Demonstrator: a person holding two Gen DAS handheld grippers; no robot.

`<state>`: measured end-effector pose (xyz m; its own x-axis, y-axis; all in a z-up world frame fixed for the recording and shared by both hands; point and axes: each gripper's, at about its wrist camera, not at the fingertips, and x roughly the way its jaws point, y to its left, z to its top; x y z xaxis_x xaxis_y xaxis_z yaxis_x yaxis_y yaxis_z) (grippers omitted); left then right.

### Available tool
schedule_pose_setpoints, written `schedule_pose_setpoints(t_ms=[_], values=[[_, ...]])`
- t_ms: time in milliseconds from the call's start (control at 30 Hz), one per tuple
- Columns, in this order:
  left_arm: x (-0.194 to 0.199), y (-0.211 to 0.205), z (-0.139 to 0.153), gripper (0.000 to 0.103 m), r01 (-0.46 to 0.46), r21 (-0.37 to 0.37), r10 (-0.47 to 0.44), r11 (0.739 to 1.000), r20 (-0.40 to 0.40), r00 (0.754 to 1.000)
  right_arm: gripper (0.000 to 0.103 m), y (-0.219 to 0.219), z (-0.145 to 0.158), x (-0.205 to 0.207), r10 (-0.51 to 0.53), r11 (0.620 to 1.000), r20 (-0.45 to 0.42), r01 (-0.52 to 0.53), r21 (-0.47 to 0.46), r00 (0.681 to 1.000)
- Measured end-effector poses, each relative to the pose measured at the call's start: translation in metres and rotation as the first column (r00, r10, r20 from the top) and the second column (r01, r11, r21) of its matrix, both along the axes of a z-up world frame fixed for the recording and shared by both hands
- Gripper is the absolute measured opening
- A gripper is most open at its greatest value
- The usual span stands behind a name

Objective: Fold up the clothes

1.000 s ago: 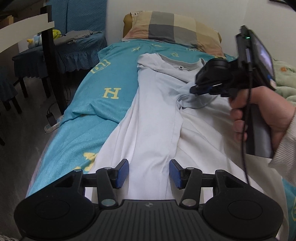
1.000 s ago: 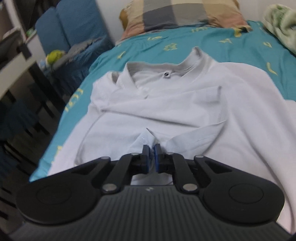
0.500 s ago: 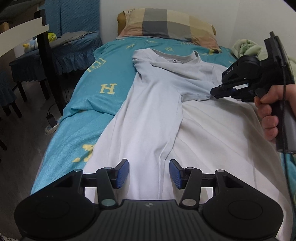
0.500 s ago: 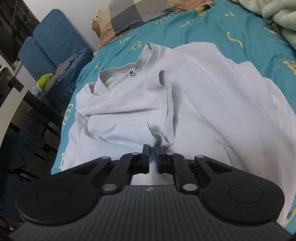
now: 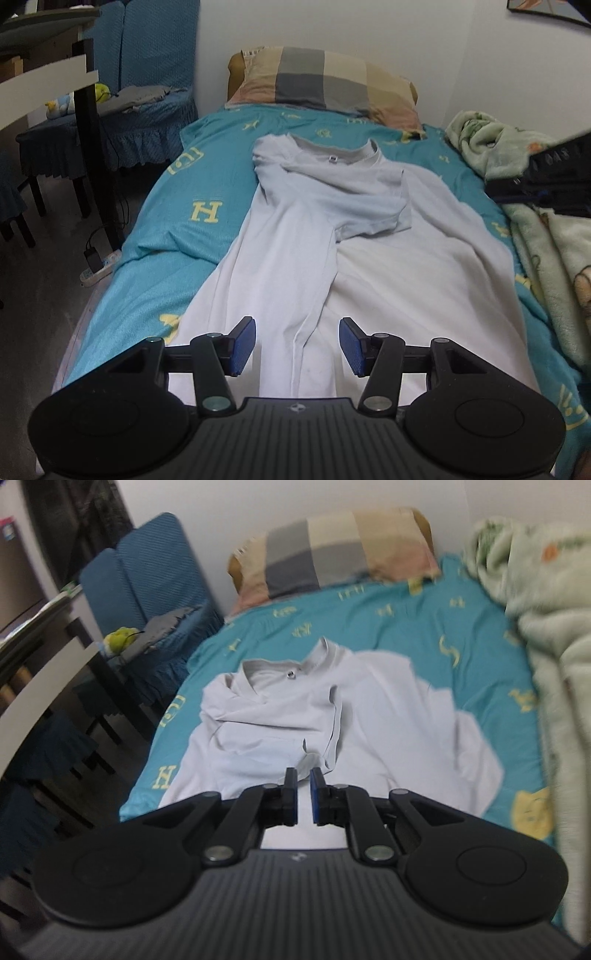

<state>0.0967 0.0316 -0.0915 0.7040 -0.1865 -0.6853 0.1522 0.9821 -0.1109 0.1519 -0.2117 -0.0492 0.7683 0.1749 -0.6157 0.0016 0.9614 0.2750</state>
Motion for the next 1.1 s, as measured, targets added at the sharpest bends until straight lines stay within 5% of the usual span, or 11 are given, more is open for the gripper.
schedule_pose_setpoints(t_ms=[167, 267, 433, 533, 667, 800, 1100], values=[[-0.016, 0.000, 0.024, 0.061, 0.008, -0.040, -0.006, 0.999, 0.062, 0.998, 0.011, 0.005, 0.009, -0.050, 0.001, 1.000, 0.039, 0.000, -0.028, 0.999], [-0.027, 0.000, 0.038, 0.075, 0.019, -0.061, -0.013, 0.998, 0.092, 0.996, 0.013, 0.006, 0.007, -0.069, 0.006, 1.000, 0.029, -0.005, -0.015, 1.000], [-0.046, -0.003, 0.052, 0.098, 0.049, -0.060, -0.039, 0.997, 0.153, 0.988, 0.059, -0.005, 0.005, -0.080, -0.007, 0.994, 0.012, 0.006, 0.107, 1.000], [-0.052, -0.005, 0.055, 0.102, 0.057, -0.051, -0.048, 0.997, 0.167, 0.985, 0.077, -0.024, 0.006, -0.077, -0.052, 0.973, -0.008, 0.052, 0.226, 0.999], [-0.052, -0.003, 0.052, 0.103, 0.063, -0.057, -0.053, 0.996, 0.163, 0.985, 0.077, -0.062, 0.006, -0.056, -0.137, 0.902, -0.091, 0.162, 0.400, 0.986], [-0.048, 0.003, 0.046, 0.103, 0.048, -0.058, -0.039, 0.997, 0.144, 0.989, 0.077, -0.106, -0.011, -0.021, -0.237, 0.785, -0.206, 0.312, 0.535, 0.949], [-0.020, 0.028, 0.030, 0.103, -0.038, -0.141, 0.048, 0.989, 0.072, 0.996, 0.076, -0.154, -0.092, 0.047, -0.444, 0.656, -0.362, 0.572, 0.492, 0.820]])
